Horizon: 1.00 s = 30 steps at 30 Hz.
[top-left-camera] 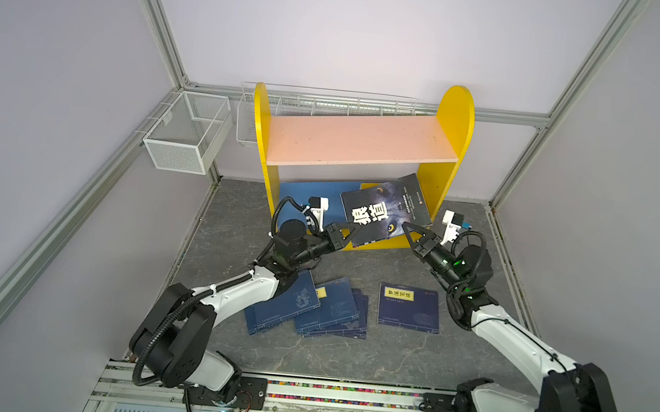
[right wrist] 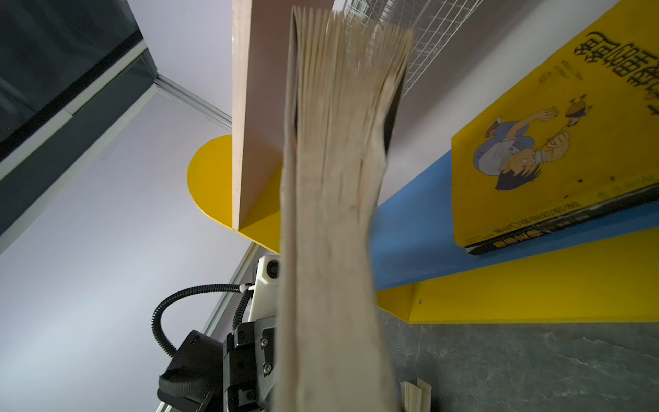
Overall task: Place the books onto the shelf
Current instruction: 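Carry the upright wolf-eye book with both grippers onto the blue shelf, then release the right gripper and withdraw it while the left gripper lowers the book flat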
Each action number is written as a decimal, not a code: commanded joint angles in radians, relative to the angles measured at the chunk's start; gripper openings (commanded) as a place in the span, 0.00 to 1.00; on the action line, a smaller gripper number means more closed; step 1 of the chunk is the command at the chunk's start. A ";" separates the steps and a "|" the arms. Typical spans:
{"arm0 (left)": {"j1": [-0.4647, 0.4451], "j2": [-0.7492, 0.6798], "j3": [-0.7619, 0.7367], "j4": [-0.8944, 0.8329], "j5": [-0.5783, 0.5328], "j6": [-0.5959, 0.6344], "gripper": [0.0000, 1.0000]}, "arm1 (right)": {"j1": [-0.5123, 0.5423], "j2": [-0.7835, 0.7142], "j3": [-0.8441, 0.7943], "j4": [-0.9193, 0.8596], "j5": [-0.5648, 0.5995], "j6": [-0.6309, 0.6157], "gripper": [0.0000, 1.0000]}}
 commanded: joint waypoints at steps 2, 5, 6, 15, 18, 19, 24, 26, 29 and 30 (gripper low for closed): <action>0.020 -0.028 0.118 -0.196 -0.076 0.151 0.00 | -0.006 -0.114 0.069 -0.428 0.115 -0.294 0.43; 0.023 -0.003 0.171 -0.253 -0.037 0.189 0.00 | -0.015 -0.159 0.119 -0.614 0.192 -0.383 0.71; 0.026 0.009 0.190 -0.263 -0.021 0.195 0.00 | -0.022 -0.180 0.129 -0.676 0.239 -0.400 0.74; 0.046 0.119 0.358 -0.367 0.037 0.252 0.00 | -0.214 -0.337 0.098 -0.932 0.445 -0.352 0.76; 0.052 0.167 0.414 -0.380 0.053 0.254 0.00 | -0.231 -0.344 0.102 -0.971 0.428 -0.370 0.76; 0.054 0.184 0.430 -0.377 0.063 0.250 0.00 | -0.231 -0.347 0.096 -0.975 0.424 -0.373 0.76; 0.062 0.284 0.526 -0.366 0.062 0.199 0.00 | -0.233 -0.356 0.072 -0.973 0.408 -0.371 0.76; 0.062 0.328 0.568 -0.362 0.059 0.173 0.00 | -0.234 -0.354 0.068 -0.970 0.401 -0.374 0.76; 0.061 0.380 0.605 -0.314 0.040 0.123 0.00 | -0.235 -0.353 0.065 -0.963 0.391 -0.384 0.76; 0.061 0.400 0.616 -0.293 0.038 0.105 0.00 | -0.234 -0.352 0.065 -0.962 0.390 -0.388 0.76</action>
